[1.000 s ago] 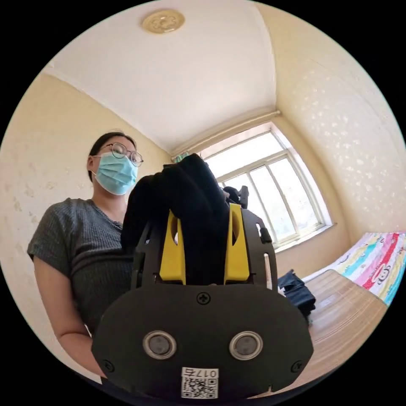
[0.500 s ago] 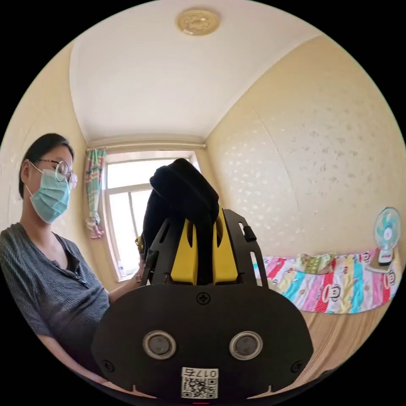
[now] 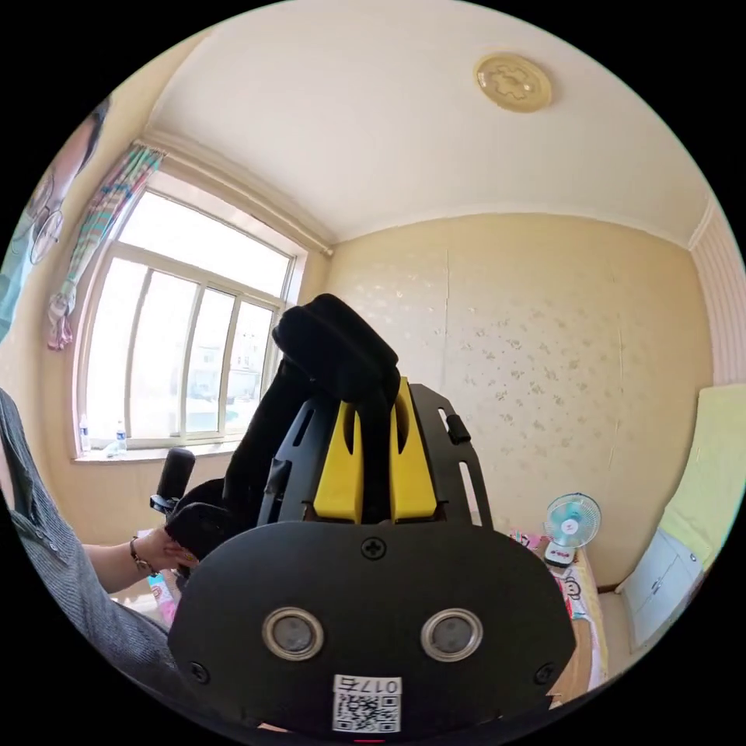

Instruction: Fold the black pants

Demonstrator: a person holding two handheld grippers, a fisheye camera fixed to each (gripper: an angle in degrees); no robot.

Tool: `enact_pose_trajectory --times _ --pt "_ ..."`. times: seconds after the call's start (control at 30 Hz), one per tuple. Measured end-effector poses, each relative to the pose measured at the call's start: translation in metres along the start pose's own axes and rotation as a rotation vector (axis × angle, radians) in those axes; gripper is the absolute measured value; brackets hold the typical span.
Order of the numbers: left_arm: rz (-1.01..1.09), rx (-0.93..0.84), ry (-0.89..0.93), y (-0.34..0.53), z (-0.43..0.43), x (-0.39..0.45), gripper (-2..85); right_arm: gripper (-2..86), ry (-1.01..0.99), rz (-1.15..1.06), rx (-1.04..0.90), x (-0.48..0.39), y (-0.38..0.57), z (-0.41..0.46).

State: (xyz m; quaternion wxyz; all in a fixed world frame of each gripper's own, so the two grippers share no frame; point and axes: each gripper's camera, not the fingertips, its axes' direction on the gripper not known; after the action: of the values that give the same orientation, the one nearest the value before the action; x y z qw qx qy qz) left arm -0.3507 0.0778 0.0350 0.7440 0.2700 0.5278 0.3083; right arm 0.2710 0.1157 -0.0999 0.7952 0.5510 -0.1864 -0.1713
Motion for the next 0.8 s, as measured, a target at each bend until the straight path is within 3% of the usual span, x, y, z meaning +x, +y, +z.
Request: enact_pose_trajectory --times 0.13,0.53,0.67,0.73,0.8 --pt "-0.030 0.195 -0.219 -0.028 -0.030 0.017 3.9 6.1 0.036 -0.002 -0.005 0.003 -0.008 -0.017" --pt "0.272 0.594 -0.369 -0.133 -0.026 0.108 3.9 7.1 0.047 0.013 0.179 0.017 -0.014 -0.068" --pt "0.242 0.591 -0.518 -0.148 -0.005 0.091 3.9 7.2 -0.009 0.077 0.102 0.041 -0.010 -0.006" --pt "0.119 0.508 -0.603 -0.178 0.014 0.035 3.9 7.2 -0.017 0.121 -0.002 0.062 -0.008 0.051" --pt "0.061 0.389 -0.719 -0.216 0.034 -0.034 4.0 7.3 -0.017 0.176 -0.140 0.101 -0.001 0.162"
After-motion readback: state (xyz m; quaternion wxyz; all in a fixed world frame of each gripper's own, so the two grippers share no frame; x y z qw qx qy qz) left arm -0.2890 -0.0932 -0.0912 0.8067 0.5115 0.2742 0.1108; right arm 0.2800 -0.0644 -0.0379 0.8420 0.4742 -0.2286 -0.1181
